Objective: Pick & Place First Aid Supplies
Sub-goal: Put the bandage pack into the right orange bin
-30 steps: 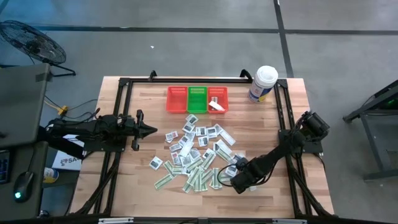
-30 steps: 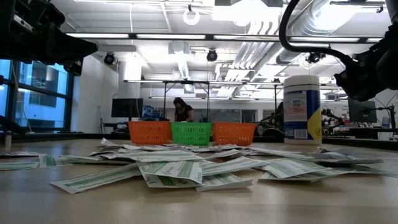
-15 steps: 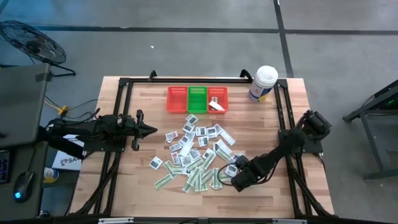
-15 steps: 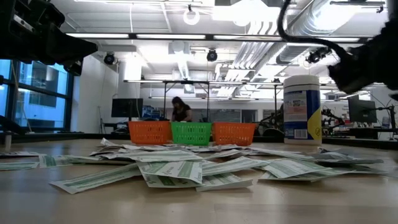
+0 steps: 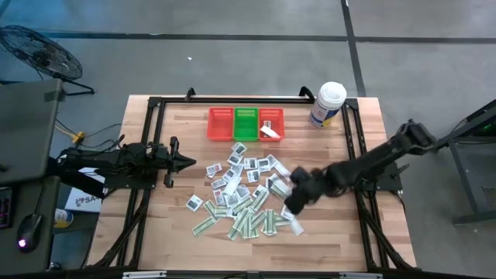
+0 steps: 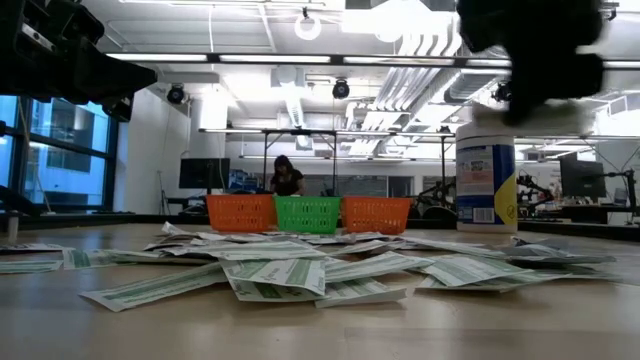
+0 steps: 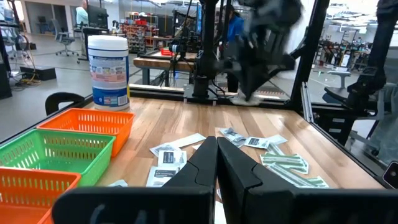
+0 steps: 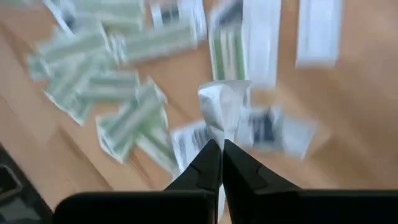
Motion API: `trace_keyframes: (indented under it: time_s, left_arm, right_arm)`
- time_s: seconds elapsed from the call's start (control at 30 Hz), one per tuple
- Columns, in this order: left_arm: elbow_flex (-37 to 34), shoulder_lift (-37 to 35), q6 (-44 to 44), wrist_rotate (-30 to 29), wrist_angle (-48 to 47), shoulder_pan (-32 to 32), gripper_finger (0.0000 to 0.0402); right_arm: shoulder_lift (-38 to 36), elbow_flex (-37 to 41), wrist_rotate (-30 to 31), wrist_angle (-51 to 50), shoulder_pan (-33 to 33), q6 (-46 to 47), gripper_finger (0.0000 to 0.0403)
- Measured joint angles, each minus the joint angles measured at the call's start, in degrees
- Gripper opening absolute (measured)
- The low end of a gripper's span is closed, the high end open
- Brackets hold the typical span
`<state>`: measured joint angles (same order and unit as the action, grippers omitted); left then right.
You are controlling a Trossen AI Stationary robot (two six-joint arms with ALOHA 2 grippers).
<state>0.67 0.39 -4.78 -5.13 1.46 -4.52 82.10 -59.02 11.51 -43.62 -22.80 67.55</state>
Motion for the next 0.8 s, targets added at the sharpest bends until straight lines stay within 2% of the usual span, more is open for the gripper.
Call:
trace_keyframes:
  time_s: [0.2,0.43,0.63,0.8]
  left_arm:
    - [0.00,0.00,-0.01,0.00,-0.01,0.00,0.0001]
    - [0.00,-0.01,0.00,0.00,-0.01,0.01,0.0001]
    - [0.00,0.02,0.00,0.00,0.01,0.01,0.0001]
    - [0.00,0.02,-0.01,-0.01,-0.01,0.01,0.0001]
  right_arm:
    - [-5.95,-0.07,1.44,0.03,12.51,-17.85,0.0003]
    - [-5.70,-0.07,-2.68,4.35,29.29,-32.72,0.0010]
    - [-0.25,-0.13,-6.54,14.84,41.87,-37.88,0.0005]
    - [8.40,-0.13,-12.17,25.57,48.09,-37.25,0.0003]
